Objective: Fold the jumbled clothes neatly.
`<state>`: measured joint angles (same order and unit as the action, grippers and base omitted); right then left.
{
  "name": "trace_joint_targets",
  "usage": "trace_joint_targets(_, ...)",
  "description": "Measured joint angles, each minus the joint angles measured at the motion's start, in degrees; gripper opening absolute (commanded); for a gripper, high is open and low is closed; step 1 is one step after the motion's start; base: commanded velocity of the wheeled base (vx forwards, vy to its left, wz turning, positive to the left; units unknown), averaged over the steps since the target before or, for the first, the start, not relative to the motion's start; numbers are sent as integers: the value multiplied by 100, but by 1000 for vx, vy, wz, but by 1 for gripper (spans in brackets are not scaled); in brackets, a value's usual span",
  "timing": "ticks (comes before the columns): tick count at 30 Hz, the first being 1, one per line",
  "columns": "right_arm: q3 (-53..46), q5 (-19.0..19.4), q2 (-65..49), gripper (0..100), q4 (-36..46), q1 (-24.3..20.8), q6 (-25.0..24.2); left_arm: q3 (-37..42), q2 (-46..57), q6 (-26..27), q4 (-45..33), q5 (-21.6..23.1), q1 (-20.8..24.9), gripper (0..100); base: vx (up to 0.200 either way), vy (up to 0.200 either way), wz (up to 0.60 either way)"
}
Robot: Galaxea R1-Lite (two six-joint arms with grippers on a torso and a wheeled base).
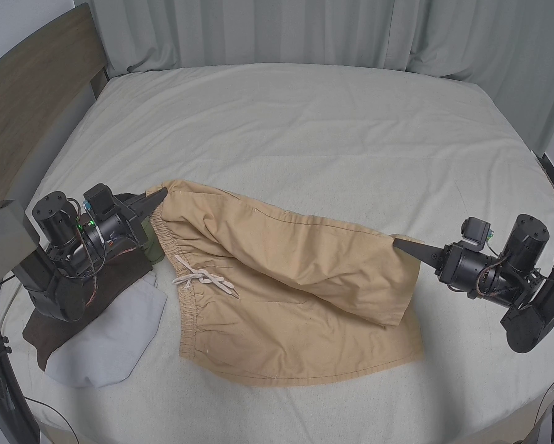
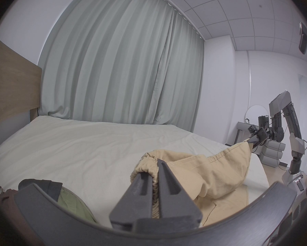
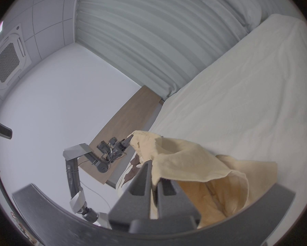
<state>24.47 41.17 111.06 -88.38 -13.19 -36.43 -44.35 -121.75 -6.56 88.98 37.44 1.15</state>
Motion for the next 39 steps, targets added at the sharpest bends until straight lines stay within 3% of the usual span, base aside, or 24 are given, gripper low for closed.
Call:
trace_joint_targets(3,72,-211,0,0,4,-1,154,9,0,-1,0,0,0,0,0,0,0)
trace_joint_targets(17,434,-529,0,0,0,138,295,-2,2,-1,0,2,-46,0,0,0,0)
trace_joint_targets(39,583,-551,-22,0,0,276,315,-2,2,0,0,0,-96,0,0,0,0)
